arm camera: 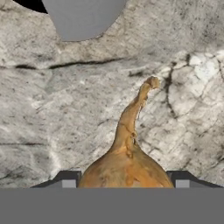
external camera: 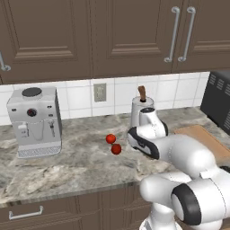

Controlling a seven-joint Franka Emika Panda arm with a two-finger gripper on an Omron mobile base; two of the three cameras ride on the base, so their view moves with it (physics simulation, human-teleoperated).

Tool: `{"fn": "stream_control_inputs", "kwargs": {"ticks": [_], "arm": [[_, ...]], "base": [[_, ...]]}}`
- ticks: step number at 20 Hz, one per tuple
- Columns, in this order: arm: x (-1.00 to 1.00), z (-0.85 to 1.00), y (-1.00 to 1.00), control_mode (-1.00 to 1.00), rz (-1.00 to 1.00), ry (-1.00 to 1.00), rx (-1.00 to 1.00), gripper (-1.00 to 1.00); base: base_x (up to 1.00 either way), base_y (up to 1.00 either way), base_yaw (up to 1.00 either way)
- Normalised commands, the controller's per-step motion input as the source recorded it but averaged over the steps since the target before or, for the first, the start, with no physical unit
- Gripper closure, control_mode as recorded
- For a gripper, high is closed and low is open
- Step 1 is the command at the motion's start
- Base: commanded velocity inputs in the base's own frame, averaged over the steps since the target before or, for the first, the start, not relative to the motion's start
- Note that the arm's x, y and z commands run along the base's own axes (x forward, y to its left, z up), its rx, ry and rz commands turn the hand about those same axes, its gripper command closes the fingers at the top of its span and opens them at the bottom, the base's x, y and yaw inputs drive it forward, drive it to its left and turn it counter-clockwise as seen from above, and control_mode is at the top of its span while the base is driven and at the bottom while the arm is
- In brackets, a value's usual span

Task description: Place the avocado, onion, tomato, and bell pepper on the cutting board.

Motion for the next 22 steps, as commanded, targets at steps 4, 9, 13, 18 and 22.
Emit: {"fn": "stream_control_inputs", "kwargs": {"ticks": [4,9,13,18,22], "arm": [[0.01,0.24,-0.7,-1.0,-0.07,0.07,0.01,1.0],[0.0,0.32,-0.7,-1.0,-0.06,0.04,0.02,1.0],[0.0,0.35,-0.74,-1.0,-0.05,0.02,0.04,1.0],[0.01,0.17,-0.77,-1.0,-0.04,0.01,0.05,1.0],[0.04,0.05,-0.68,-1.0,-0.02,0.0,0.06,1.0]], "base": [[0.0,0.0,0.0],[0.0,0.0,0.0],[0.0,0.0,0.0],[0.0,0.0,0.0],[0.0,0.0,0.0]]}}
